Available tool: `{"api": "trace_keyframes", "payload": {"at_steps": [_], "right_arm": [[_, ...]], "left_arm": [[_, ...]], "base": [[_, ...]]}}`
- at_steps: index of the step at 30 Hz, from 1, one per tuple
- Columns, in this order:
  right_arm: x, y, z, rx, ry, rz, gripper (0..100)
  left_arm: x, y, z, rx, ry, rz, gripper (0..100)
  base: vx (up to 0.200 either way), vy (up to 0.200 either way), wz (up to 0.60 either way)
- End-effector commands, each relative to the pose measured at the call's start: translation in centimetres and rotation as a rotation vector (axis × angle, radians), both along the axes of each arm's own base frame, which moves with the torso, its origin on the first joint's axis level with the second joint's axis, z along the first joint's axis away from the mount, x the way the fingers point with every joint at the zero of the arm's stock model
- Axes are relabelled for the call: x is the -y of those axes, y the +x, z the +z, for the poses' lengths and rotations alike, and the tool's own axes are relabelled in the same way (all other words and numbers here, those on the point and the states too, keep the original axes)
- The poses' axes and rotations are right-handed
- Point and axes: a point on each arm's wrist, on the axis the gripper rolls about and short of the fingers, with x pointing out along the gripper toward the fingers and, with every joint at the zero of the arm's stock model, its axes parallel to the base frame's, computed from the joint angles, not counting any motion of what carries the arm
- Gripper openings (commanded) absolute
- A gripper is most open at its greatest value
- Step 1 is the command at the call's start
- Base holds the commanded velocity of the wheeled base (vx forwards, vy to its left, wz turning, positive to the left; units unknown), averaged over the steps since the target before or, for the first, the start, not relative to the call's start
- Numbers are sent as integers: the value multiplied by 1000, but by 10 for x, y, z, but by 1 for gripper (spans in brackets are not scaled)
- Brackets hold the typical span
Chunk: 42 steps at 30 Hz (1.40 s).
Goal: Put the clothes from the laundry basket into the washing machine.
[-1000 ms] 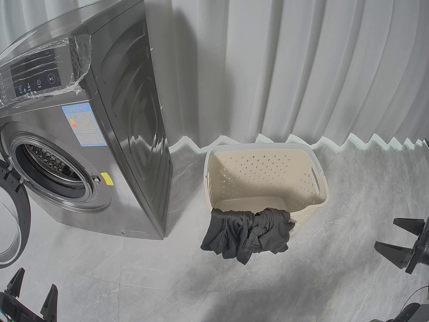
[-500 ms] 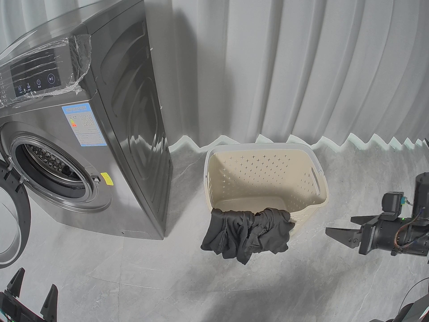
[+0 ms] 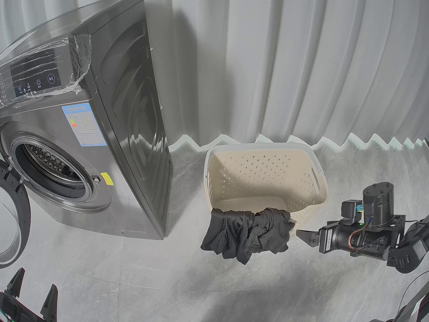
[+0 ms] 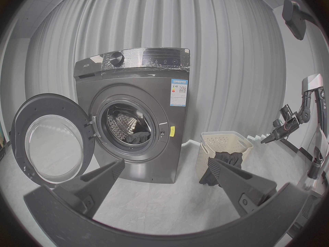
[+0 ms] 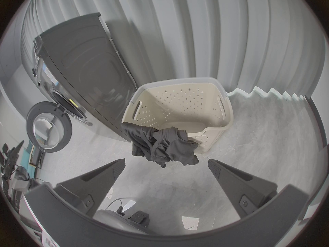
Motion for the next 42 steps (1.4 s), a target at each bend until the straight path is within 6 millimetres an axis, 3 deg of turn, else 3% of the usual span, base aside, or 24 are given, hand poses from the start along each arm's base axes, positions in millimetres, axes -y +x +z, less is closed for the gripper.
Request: {"api": "trace_keyframes", "payload": {"at_steps": [1, 10, 20, 25, 32, 42], "right_arm": [[-10, 18, -37, -78, -60, -24, 100], [-24, 39, -73, -97, -60, -29, 100], [-30, 52, -84, -88, -54, -29, 100], [-40, 76, -108, -100, -43, -50, 100], [-47, 94, -122, -71, -20, -60, 100], [-51, 103, -124, -56, 1, -67, 100]], "left_arm": [[0, 0, -4, 1, 1, 1, 100], [0, 0, -4, 1, -1, 1, 100], [0, 0, -4, 1, 1, 1, 100], [0, 0, -4, 1, 1, 1, 100], [0, 0, -4, 1, 1, 1, 100], [0, 0, -4, 1, 1, 1, 100]], "base": [[0, 0, 0], [0, 0, 0], [0, 0, 0], [0, 0, 0], [0, 0, 0], [0, 0, 0]]}}
